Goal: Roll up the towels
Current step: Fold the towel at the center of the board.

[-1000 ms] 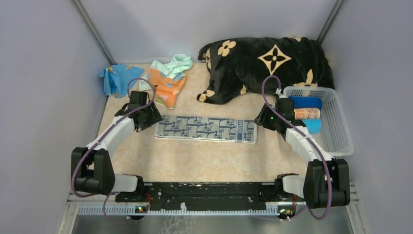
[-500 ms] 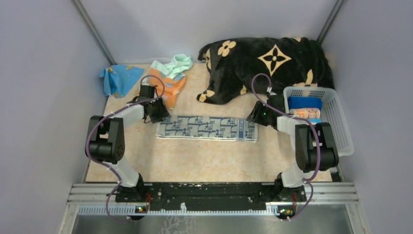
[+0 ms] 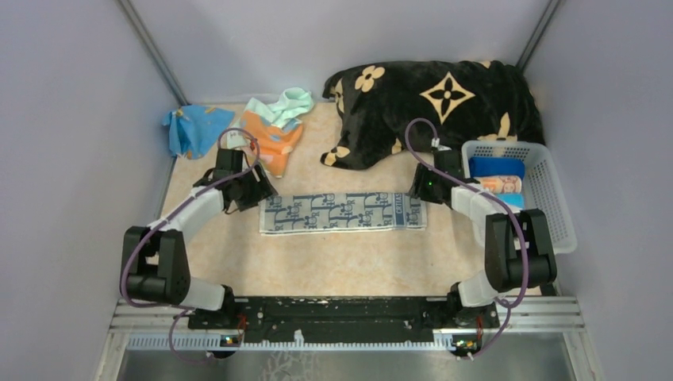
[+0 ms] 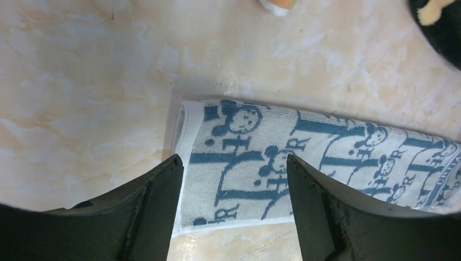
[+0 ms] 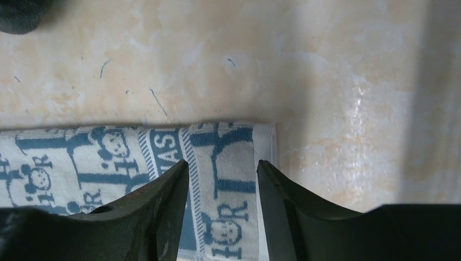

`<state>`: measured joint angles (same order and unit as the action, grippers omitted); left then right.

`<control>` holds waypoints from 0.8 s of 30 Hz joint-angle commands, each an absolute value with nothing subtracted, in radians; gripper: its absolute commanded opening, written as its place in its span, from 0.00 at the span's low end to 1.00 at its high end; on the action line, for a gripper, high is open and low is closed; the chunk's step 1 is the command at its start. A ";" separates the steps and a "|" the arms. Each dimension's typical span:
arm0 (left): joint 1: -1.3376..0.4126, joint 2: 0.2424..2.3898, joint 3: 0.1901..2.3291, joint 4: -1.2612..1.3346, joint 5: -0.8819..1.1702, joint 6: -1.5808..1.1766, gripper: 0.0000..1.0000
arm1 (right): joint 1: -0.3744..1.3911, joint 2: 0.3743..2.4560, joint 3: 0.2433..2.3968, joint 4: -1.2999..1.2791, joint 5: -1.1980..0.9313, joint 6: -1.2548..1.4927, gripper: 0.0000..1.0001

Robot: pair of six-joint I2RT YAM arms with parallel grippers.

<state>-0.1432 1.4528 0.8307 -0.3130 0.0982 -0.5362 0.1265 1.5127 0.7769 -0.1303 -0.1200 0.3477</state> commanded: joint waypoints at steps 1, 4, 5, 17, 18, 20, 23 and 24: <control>-0.140 1.364 0.860 -0.384 0.100 -0.472 0.77 | 0.146 1.436 0.828 -0.309 0.016 0.309 0.51; -0.140 1.311 0.869 -0.414 0.082 -0.428 0.80 | 0.146 1.448 0.830 -0.372 0.021 0.297 0.51; -0.140 1.296 0.874 -0.424 0.078 -0.406 0.80 | 0.146 1.455 0.831 -0.385 0.013 0.294 0.51; -0.140 1.183 0.890 -0.476 0.074 -0.269 0.83 | 0.174 1.583 0.871 -0.432 -0.019 0.273 0.48; -0.140 1.181 0.895 -0.484 0.083 -0.261 0.83 | 0.176 1.602 0.878 -0.447 -0.013 0.277 0.48; -0.140 1.170 0.892 -0.485 0.098 -0.243 0.83 | 0.180 1.641 0.888 -0.484 0.001 0.284 0.46; -0.140 1.152 0.874 -0.471 0.099 -0.225 0.83 | 0.194 1.709 0.900 -0.528 0.021 0.287 0.42; -0.140 1.147 0.870 -0.470 0.096 -0.225 0.83 | 0.201 1.727 0.901 -0.539 0.023 0.287 0.40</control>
<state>-0.1432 1.1881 0.8577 -0.4683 0.0834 -0.2718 0.1707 1.6157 0.9134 -0.4816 0.0006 0.2810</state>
